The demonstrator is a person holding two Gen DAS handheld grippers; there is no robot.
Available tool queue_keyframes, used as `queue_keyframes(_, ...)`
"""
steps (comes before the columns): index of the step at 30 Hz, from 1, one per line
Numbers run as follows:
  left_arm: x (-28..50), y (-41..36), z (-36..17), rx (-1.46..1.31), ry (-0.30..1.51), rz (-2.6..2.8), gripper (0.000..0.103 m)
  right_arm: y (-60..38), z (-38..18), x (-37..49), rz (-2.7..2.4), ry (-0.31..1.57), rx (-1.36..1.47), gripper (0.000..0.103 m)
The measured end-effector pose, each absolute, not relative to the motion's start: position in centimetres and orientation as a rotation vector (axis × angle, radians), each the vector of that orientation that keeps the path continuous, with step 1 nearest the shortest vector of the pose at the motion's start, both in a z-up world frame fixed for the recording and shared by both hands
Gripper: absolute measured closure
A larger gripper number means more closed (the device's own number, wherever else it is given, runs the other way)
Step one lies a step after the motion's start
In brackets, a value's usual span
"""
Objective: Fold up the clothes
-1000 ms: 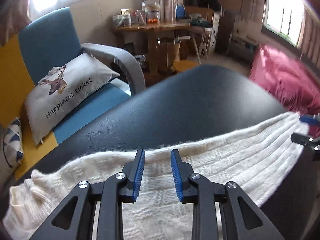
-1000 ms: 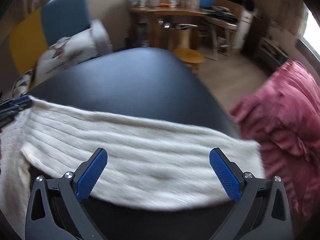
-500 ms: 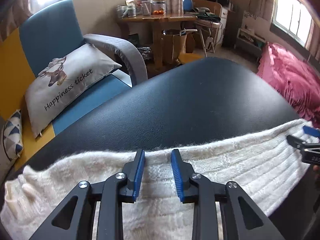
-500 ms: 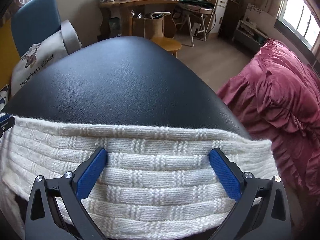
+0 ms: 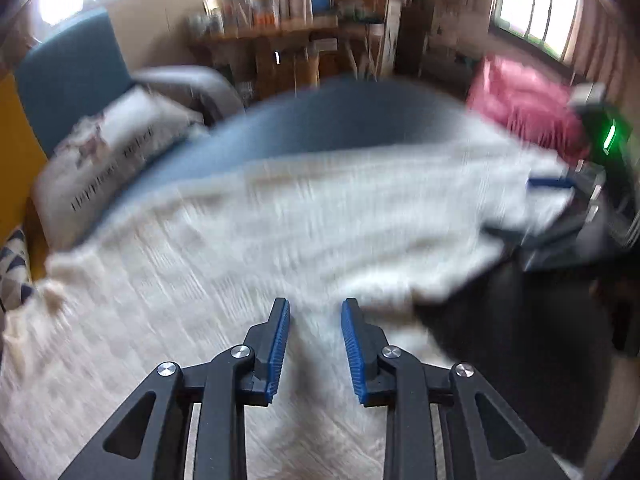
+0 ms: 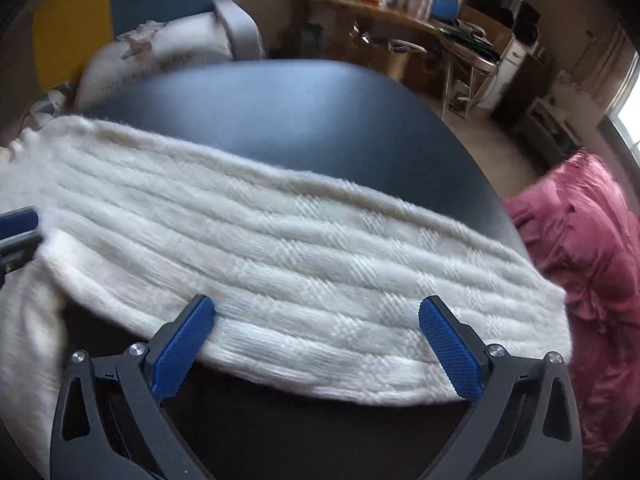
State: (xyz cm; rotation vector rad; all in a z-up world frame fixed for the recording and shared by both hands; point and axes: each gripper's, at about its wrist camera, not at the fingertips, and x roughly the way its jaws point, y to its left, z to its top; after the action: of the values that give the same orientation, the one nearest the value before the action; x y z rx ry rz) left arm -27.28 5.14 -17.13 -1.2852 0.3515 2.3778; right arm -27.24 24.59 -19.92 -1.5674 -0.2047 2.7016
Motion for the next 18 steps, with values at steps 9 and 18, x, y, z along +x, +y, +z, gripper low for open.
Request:
queue_keyframes(9,-24.6,2.4,-14.2,-1.168,0.161,2.324,0.076,24.5,-17.6,-27.1,2.8,-0.196,-1.498,0.0)
queue_keyframes(18,-21.3,5.5,-17.1,-1.215,0.248,2.23,0.076,16.7,-18.9,-28.6,2.851,-0.363,-1.624,0.0)
